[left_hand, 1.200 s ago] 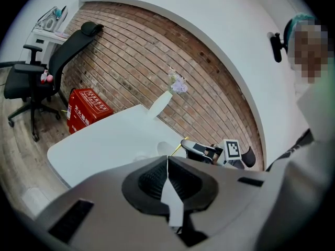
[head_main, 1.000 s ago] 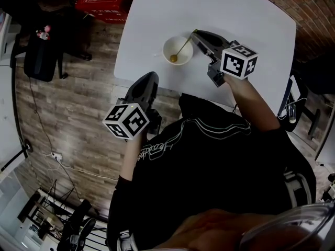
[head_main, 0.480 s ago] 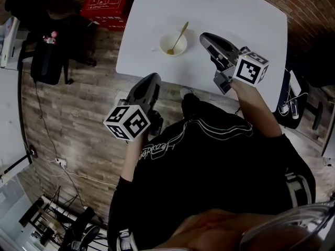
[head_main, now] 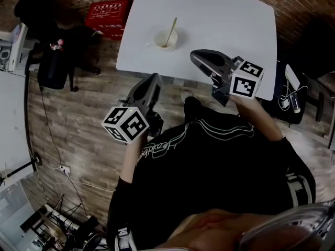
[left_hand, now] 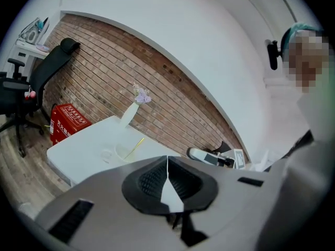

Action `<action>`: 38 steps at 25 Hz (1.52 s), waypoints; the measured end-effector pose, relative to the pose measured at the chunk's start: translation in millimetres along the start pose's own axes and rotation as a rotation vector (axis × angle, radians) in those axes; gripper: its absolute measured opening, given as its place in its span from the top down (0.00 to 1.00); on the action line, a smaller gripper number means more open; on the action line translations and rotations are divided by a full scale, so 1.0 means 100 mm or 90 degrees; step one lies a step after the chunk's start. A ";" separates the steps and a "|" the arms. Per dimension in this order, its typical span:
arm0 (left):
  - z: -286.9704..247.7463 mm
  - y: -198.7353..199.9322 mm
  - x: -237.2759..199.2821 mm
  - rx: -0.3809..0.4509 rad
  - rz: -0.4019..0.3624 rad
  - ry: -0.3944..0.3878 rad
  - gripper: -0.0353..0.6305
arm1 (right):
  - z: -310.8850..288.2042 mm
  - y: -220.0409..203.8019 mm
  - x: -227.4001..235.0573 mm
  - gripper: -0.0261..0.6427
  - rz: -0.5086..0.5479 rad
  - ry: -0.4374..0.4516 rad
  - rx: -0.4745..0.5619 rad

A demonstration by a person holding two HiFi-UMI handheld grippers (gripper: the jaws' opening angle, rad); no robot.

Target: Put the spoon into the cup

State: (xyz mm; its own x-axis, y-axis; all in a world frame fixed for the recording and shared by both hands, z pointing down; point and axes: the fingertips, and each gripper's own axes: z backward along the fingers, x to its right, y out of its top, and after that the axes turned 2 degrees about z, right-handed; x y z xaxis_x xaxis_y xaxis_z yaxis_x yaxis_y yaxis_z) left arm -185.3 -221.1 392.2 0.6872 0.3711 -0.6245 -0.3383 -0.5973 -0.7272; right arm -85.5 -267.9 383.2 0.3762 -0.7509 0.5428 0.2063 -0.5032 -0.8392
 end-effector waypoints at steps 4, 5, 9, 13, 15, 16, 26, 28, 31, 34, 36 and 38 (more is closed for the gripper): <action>0.11 -0.03 0.24 0.002 -0.017 -0.017 0.94 | 0.11 -0.13 -0.34 0.97 -0.005 0.038 -0.013; 0.14 -0.04 0.30 0.004 -0.023 -0.022 0.94 | 0.14 -0.15 -0.40 0.97 -0.011 0.044 -0.013; 0.23 -0.06 0.49 0.011 -0.044 -0.042 0.94 | 0.23 -0.21 -0.59 0.97 -0.018 0.047 -0.012; 0.27 -0.17 0.58 0.006 -0.042 -0.051 0.94 | 0.31 -0.32 -0.68 0.97 -0.020 0.035 -0.014; 0.30 -0.21 0.60 0.005 -0.036 -0.055 0.94 | 0.36 -0.33 -0.70 0.97 -0.019 0.029 -0.011; 0.31 -0.22 0.61 0.006 -0.035 -0.057 0.94 | 0.38 -0.33 -0.71 0.97 -0.017 0.027 -0.008; 0.42 -0.30 0.73 0.012 -0.038 -0.066 0.94 | 0.53 -0.40 -0.81 0.97 -0.014 0.009 -0.004; 0.44 -0.31 0.74 0.013 -0.038 -0.065 0.94 | 0.55 -0.42 -0.83 0.97 -0.016 0.010 -0.004; 0.45 -0.36 0.76 0.013 -0.038 -0.066 0.94 | 0.58 -0.46 -0.84 0.97 -0.015 0.008 -0.005; 0.46 -0.38 0.76 0.012 -0.038 -0.066 0.94 | 0.59 -0.48 -0.85 0.97 -0.017 0.007 -0.005; 0.47 -0.39 0.77 0.011 -0.038 -0.066 0.94 | 0.59 -0.49 -0.87 0.97 -0.017 0.007 -0.006; 0.49 -0.40 0.78 0.011 -0.038 -0.067 0.94 | 0.60 -0.49 -0.88 0.97 -0.015 0.006 -0.008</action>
State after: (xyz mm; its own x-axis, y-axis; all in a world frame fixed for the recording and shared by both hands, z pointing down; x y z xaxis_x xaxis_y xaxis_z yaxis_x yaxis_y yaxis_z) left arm -149.6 -133.7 358.4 0.6356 0.4782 -0.6061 -0.3106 -0.5604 -0.7678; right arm -74.4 -151.0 374.3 0.3632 -0.7428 0.5625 0.2030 -0.5261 -0.8258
